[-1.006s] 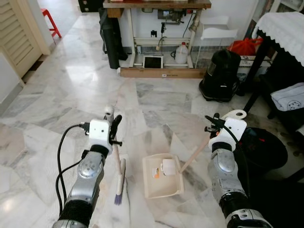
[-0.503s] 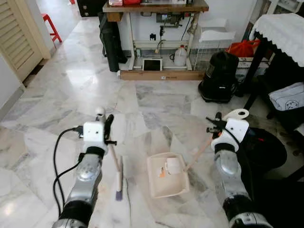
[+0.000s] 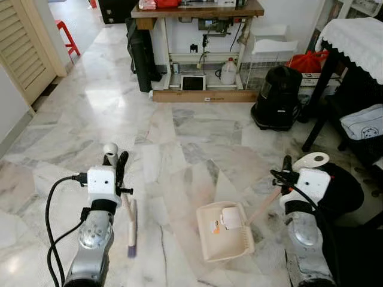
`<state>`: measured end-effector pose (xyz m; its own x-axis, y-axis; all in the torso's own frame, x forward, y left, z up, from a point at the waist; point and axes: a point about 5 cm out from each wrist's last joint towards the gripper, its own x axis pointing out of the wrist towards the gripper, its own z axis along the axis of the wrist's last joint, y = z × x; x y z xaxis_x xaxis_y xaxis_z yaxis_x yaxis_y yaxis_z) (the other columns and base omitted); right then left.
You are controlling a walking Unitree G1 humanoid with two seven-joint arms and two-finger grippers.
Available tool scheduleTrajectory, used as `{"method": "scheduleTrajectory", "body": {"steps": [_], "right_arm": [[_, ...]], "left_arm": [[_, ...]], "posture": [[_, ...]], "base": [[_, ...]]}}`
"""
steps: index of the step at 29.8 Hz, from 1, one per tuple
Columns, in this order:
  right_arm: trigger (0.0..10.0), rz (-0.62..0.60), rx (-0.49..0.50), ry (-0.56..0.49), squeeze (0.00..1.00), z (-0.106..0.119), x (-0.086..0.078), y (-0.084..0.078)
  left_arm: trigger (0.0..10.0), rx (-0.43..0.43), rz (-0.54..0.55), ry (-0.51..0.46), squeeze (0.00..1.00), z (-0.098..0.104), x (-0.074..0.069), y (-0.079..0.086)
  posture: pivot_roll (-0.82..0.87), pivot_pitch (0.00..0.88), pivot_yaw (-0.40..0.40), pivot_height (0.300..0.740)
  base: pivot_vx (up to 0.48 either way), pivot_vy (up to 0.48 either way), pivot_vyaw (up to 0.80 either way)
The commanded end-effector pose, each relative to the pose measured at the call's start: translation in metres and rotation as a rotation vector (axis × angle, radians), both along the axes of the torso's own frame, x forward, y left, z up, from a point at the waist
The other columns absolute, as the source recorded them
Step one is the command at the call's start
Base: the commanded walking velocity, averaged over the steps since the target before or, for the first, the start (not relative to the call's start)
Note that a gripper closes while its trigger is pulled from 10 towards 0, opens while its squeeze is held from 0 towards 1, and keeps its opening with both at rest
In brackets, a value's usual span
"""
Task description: Sweep floor
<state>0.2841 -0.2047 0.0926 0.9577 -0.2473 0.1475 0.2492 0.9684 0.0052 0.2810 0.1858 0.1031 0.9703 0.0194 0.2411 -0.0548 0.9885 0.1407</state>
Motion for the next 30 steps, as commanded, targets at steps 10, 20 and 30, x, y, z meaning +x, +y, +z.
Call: {"method": "scheduleTrajectory", "body": {"steps": [10, 20, 30], "right_arm": [[10.0, -0.008, 0.073, -0.038, 0.00, 0.018, -0.011, -0.007], [10.0, 0.032, 0.093, 0.008, 0.00, 0.015, -0.018, 0.003], [10.0, 0.087, 0.114, 0.029, 0.00, 0.013, -0.020, 0.017]], "left_arm": [[10.0, 0.011, -0.043, -0.032, 0.00, 0.014, 0.000, -0.013], [10.0, -0.006, 0.018, -0.017, 0.00, 0.014, -0.010, 0.001], [10.0, 0.006, 0.026, 0.010, 0.00, 0.012, -0.020, 0.006]], "posture": [[-0.06, 0.000, 0.046, 0.740], [-0.05, 0.000, 0.038, 0.740], [-0.01, 0.000, 0.025, 0.740]], "base": [[0.000, 0.000, 0.00], [0.000, 0.000, 0.00], [0.000, 0.000, 0.05]]}}
